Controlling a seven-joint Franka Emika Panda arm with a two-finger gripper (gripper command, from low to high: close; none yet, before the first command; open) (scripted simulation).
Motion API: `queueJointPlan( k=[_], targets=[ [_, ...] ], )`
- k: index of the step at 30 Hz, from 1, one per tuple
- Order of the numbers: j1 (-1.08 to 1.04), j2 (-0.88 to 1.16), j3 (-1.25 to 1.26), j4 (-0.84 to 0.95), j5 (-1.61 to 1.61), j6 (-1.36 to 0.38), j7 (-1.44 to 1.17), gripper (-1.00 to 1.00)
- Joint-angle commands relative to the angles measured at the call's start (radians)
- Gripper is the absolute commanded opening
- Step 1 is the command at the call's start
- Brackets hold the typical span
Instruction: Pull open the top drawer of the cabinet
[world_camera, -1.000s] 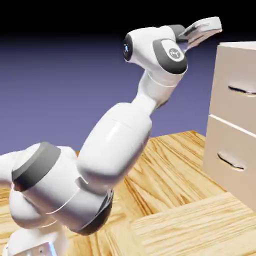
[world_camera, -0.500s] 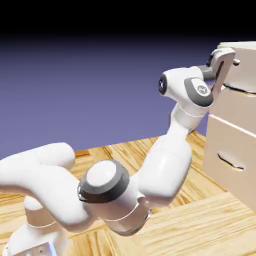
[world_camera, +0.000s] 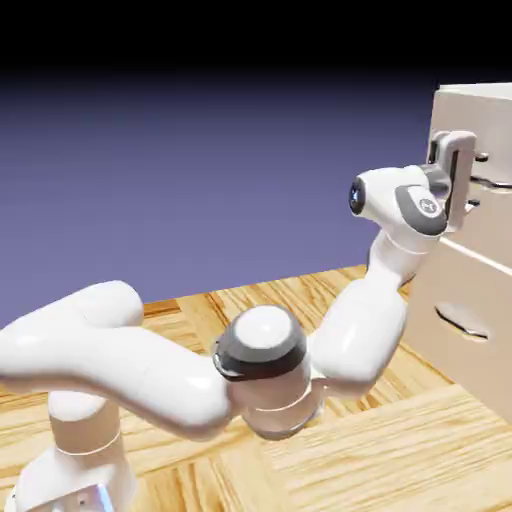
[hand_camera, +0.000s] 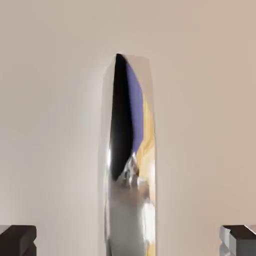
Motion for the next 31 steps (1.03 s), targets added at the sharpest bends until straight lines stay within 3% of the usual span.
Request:
queueJointPlan(
  k=[1,25,26,31],
  targets=[
    [-0.022,-0.004,0.000,-0.036,0.000,-0.015,0.005,-1.00],
    [-0.593,-0.102,0.058,-0.886,0.115,-0.298,0.081,-1.00],
    [-0.593,-0.102,0.058,-0.886,0.115,-0.298,0.081,1.00],
    [-0.728,-0.104,0.095,-1.029,0.180,-0.309,0.106,1.00]
  ],
)
